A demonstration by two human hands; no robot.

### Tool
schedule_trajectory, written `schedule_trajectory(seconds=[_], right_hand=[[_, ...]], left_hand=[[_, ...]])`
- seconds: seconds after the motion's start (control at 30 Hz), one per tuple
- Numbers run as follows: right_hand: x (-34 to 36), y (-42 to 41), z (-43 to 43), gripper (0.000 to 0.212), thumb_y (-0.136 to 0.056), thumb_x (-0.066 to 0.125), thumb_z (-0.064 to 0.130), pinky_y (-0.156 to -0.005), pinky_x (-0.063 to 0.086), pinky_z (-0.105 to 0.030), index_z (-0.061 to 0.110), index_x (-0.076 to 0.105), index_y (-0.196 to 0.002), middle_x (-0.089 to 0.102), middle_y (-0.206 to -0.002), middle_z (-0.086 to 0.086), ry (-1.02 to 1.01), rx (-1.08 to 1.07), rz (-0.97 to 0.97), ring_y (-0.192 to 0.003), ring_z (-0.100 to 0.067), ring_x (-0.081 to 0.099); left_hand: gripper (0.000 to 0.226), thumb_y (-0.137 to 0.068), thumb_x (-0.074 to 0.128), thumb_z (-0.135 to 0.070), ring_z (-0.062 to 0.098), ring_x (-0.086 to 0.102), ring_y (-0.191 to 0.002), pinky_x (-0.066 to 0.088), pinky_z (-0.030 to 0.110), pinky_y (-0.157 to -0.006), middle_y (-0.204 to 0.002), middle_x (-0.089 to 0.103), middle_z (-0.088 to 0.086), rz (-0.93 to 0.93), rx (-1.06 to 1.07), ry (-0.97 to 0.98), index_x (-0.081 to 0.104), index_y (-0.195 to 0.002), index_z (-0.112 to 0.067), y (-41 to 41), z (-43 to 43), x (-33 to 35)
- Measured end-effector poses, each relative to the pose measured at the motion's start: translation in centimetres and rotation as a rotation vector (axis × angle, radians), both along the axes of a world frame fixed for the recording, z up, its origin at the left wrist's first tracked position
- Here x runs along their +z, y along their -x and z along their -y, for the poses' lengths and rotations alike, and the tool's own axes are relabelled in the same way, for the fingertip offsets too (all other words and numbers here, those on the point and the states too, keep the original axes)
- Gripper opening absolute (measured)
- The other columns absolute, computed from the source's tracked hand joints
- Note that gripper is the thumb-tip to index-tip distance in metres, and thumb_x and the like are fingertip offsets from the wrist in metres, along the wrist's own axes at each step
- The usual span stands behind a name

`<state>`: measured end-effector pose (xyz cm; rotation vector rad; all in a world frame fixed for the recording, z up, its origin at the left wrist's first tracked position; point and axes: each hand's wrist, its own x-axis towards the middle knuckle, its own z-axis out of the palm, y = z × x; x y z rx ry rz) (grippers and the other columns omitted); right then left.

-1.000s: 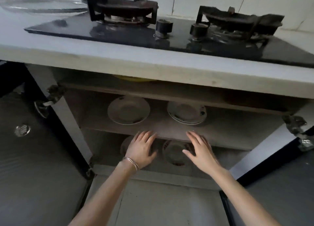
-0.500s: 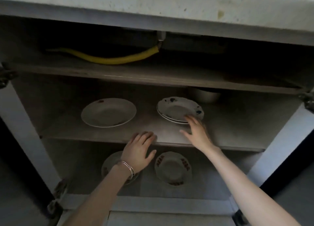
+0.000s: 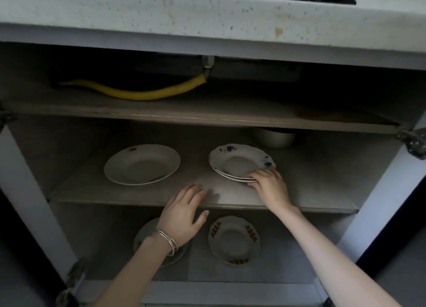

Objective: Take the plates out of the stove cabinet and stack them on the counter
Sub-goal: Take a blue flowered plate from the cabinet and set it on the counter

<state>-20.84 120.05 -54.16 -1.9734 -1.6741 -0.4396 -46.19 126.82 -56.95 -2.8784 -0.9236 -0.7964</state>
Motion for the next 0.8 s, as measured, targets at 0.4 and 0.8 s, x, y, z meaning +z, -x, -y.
schedule_trajectory(seconds=[0.4, 0.8], right_hand=[[-1.1, -0.1, 7.6, 0.025, -0.078, 0.069, 0.021, -0.103, 0.032, -0.040, 0.029, 0.069, -0.102, 0.068, -0.095, 0.011, -0.053, 0.130, -0.037, -0.096, -0.009, 0.055], [0.5, -1.6, 7.4, 0.050, -0.089, 0.057, 0.031, -0.105, 0.018, -0.021, 0.017, 0.043, -0.135, 0.033, -0.144, 0.002, 0.054, -0.006, -0.696, -0.136, -0.015, 0.025]], left_hand=[[0.067, -0.087, 0.020, -0.060, 0.016, 0.031, -0.134, 0.024, 0.030, -0.108, -0.146, 0.036, 0.000, 0.090, -0.057, 0.079, 0.035, -0.140, -0.022, -3.1, 1.9, 1.7], [0.063, -0.091, 0.036, -0.054, 0.013, 0.014, -0.140, 0.021, 0.030, -0.110, -0.155, 0.016, -0.002, 0.222, -0.004, 0.472, 0.024, -0.145, -0.022, -7.0, 0.9, 2.7]])
